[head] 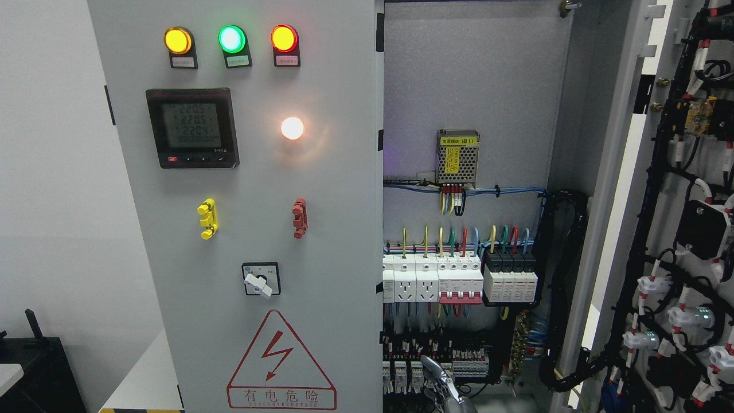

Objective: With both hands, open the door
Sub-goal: 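Raise the right hand toward the inner edge of the light-panel door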

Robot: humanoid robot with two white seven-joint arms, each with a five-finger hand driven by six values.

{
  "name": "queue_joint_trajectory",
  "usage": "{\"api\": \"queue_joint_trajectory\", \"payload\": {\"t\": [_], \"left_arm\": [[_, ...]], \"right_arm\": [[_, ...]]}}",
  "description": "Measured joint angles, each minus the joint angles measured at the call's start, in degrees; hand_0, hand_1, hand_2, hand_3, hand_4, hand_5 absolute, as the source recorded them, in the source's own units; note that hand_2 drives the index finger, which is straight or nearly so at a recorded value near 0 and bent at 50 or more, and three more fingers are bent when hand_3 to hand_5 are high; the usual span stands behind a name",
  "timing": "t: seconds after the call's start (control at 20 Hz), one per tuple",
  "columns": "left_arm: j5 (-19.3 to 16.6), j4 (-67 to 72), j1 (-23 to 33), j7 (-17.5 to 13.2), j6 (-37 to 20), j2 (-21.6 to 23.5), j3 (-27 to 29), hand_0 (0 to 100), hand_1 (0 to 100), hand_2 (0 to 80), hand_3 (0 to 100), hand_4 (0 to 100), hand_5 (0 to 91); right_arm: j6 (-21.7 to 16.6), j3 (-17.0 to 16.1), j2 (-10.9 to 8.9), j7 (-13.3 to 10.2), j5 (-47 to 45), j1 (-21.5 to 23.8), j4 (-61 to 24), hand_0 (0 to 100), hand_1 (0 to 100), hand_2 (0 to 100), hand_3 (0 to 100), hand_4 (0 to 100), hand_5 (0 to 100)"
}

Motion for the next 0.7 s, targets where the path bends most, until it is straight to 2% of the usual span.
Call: {"api": "queue_joint_trajectory", "payload": {"t": [0.55, 0.7], "left_arm": [[0.0, 0.0, 0.0, 0.2, 0.0, 0.0, 0.0, 0, 0, 0.0, 0, 4, 0.0], [0.0, 0.0, 0.0, 0.2, 0.0, 0.0, 0.0, 0, 0, 0.0, 0, 4, 0.0]], "right_arm": [[0.0, 0.8, 0.0, 0.0, -0.9, -4.3, 3.9, 0, 0, 0, 0, 0, 0], [1.3, 1.1, 0.0, 0.0, -1.9, -5.4, 4.7, 0, 0, 0, 0, 0, 0]]}}
